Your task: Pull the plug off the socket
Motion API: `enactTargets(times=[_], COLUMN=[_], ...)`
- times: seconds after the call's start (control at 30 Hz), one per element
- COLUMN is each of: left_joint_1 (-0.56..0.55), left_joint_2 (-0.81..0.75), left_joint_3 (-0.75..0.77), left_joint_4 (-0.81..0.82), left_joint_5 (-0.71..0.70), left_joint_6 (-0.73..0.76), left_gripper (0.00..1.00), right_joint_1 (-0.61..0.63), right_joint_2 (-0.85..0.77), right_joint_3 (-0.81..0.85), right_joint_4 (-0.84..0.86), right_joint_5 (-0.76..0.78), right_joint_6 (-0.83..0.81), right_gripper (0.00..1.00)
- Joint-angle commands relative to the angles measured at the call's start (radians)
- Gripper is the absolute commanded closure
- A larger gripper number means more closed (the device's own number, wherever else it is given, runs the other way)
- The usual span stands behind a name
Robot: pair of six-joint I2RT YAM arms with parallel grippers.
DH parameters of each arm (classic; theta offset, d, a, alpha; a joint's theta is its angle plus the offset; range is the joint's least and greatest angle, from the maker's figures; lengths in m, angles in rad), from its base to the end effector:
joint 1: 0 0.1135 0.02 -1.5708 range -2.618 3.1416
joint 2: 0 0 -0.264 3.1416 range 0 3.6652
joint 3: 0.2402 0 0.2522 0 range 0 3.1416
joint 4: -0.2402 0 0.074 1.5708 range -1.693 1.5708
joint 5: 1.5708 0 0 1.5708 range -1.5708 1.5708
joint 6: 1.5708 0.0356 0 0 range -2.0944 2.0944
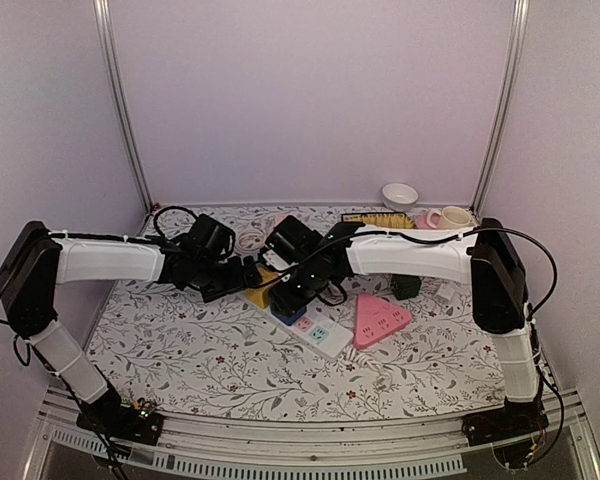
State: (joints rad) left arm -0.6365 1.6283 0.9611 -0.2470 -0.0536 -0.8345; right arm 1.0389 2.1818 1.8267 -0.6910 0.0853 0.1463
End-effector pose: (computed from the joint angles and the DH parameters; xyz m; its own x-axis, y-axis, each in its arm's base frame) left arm 0.2678 -0.1956 0.1858 -0.8481 -0.2932 -0.4414 -0.0910 0.9012 -0.4238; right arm 0.2444 0.4094 0.2061 -0.5563 -0.6589 -0.5064 -0.7641 0.6451 0.0001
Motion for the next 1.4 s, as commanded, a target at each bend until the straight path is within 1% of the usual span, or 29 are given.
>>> enactTargets(times=[0.0, 0.13, 0.37, 0.63, 0.77, 0.97, 1.17, 1.27, 1.37], left_joint_1=[-0.003, -0.009, -0.016, -0.029, -0.045, -0.065, -0.075, -0.077, -0.077], left_joint_2=[0.028, 0.016, 0.003, -0.002, -0.001, -0.005, -0.007, -0.001, 0.009], left_joint_3=[-0.071, -0.101, -0.116, -0.048, 0.008, 0.082, 0.135, 0.155, 0.173], left_joint_4=[-0.103, -0.103, -0.104, -0.126, -0.145, -0.164, -0.176, -0.179, -0.181], left_joint_5=[-0.022, -0.024, -0.027, -0.037, -0.046, -0.052, -0.055, -0.056, -0.049], left_joint_6=[-0.008, -0.019, -0.026, 0.008, 0.032, 0.056, 0.074, 0.082, 0.088], left_gripper=[0.03, 0.03, 0.03, 0.03, 0.03, 0.03, 0.03, 0.03, 0.03], right_joint_1=[-0.021, -0.049, -0.052, -0.109, -0.155, -0.257, -0.413, -0.503, -0.598], right_joint_2=[-0.031, -0.036, -0.064, -0.121, -0.164, -0.311, -0.535, -0.638, -0.73], right_joint_3=[0.091, 0.094, 0.082, 0.049, -0.006, -0.207, -0.491, -0.647, -0.77], right_joint_4=[0.05, 0.058, 0.055, 0.059, 0.079, 0.157, 0.249, 0.285, 0.311], right_joint_5=[-0.053, -0.095, -0.057, -0.073, -0.087, -0.112, -0.139, -0.162, -0.183], right_joint_6=[0.027, 0.058, 0.049, 0.075, 0.105, 0.183, 0.273, 0.321, 0.364], right_gripper=[0.7, 0.71, 0.73, 0.72, 0.73, 0.73, 0.73, 0.73, 0.73])
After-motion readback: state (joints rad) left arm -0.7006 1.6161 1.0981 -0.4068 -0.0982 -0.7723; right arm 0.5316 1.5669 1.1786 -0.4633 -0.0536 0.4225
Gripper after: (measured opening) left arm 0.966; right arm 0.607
